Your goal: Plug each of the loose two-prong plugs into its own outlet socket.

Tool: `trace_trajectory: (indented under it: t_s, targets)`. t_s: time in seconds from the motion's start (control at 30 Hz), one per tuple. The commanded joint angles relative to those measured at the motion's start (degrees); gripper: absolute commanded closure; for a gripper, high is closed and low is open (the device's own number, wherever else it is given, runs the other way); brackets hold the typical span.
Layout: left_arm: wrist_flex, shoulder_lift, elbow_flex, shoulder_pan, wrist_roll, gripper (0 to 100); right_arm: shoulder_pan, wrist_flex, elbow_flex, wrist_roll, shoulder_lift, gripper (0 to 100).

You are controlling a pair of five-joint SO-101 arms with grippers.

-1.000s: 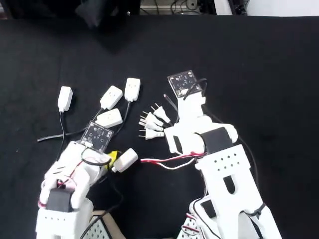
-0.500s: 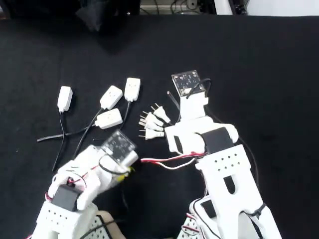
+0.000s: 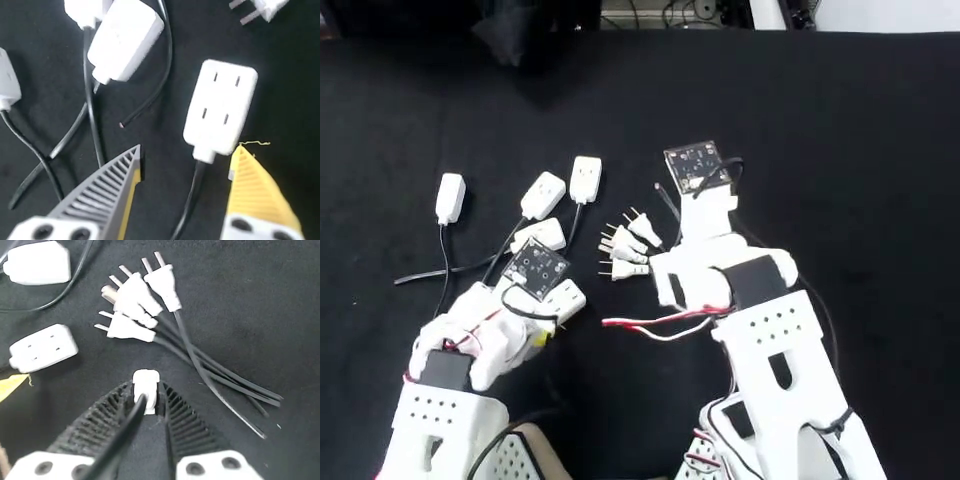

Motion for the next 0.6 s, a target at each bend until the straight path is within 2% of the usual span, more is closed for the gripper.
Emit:
trace_trajectory:
  t_s: [0.0,0.1,0.3,0.47,0.57]
  targets:
    - [13.01,0.26,-13.14,-1.54,0.35,72,-10.64,-1.85,1.27,-0.53,0.31,98.5]
    - [17.14,0.26,-17.36,-7.69,3.16,72,-18.02,-8.62,5.58,-3.87,0.40,98.5]
    - [13.10,0.26,-13.14,-23.78,2.55,72,-21.98,-20.04,9.98,-4.84,2.15,98.5]
    - [5.54,0.26,-3.21,-27.74,2.37,72,-23.82,-26.99,8.40,-6.59,12.88,98.5]
    - [4.13,0.26,-1.54,-30.02,-0.09,72,-23.74,-26.64,3.65,-6.77,20.44,98.5]
